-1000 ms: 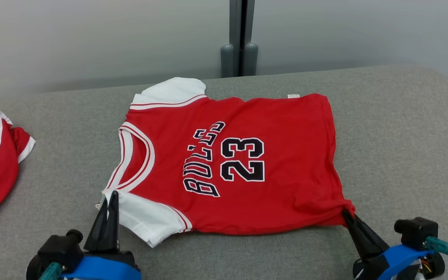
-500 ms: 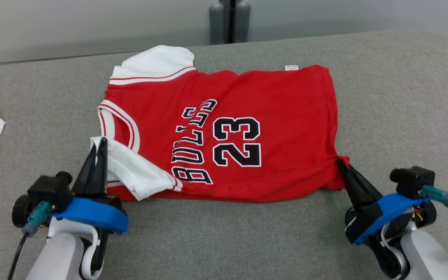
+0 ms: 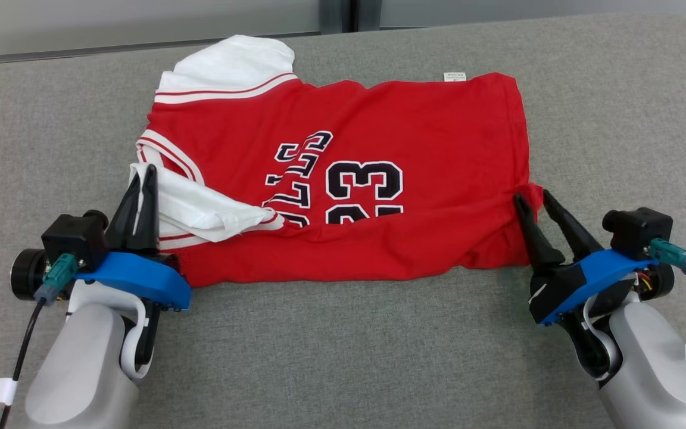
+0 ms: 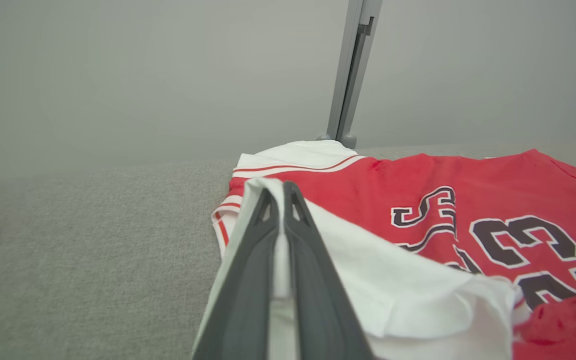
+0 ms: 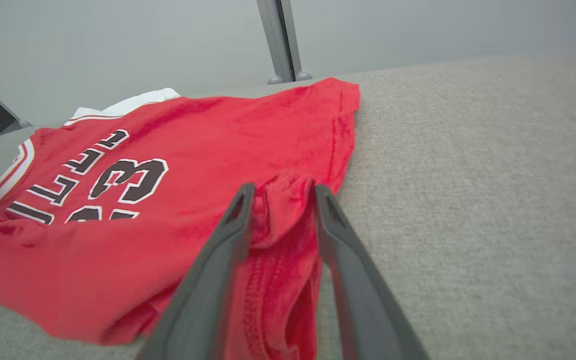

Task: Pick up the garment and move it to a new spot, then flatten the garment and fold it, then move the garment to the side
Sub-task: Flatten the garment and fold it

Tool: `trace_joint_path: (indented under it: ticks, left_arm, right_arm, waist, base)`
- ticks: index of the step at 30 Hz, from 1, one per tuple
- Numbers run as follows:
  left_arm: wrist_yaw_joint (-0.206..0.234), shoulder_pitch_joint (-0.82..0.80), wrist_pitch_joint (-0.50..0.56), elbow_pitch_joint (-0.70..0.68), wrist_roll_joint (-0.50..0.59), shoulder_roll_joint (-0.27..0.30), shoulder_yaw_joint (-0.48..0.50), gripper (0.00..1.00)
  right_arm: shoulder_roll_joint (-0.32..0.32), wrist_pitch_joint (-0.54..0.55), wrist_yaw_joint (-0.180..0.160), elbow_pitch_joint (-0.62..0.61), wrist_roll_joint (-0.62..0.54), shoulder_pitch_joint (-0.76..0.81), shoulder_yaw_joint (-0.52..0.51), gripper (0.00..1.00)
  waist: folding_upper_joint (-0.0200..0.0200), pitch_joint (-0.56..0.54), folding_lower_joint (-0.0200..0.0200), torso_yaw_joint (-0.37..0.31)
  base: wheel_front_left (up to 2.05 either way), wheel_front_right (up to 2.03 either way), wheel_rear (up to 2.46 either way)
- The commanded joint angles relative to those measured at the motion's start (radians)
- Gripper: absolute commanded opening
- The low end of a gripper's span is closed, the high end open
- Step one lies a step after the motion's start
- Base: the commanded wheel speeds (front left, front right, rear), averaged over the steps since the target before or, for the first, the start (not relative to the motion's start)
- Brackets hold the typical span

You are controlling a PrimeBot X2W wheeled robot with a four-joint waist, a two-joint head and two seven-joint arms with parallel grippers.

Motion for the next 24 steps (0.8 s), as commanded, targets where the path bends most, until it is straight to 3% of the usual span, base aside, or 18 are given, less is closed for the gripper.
trace_joint_path:
  ticks: [1, 12, 24]
  left_arm:
    - [0.003, -0.015, -0.009, 0.012, 0.008, -0.009, 0.003, 1.0]
    - [0.02, 0.136, -0.017, -0.031, 0.014, -0.036, 0.068, 1.0]
    - [0.008, 0.208, -0.017, 0.046, 0.011, -0.045, 0.075, 1.0]
  right_arm:
    - [-0.015, -0.024, 0.001, 0.014, -0.015, -0.007, 0.004, 1.0]
    - [-0.049, -0.057, 0.001, 0.011, -0.046, 0.113, 0.005, 1.0]
    - [-0.015, 0.0, 0.001, 0.036, -0.067, 0.12, 0.001, 1.0]
  waist:
    - [0.0, -0.005, -0.0002, 0.003]
    - [0.0, -0.058, -0.0002, 0.025]
    - [0.0, -0.053, -0.0002, 0.035]
  base:
    - [0.0, 0.0, 0.0]
    - [0.0, 0.0, 0.0]
    - [0.0, 0.0, 0.0]
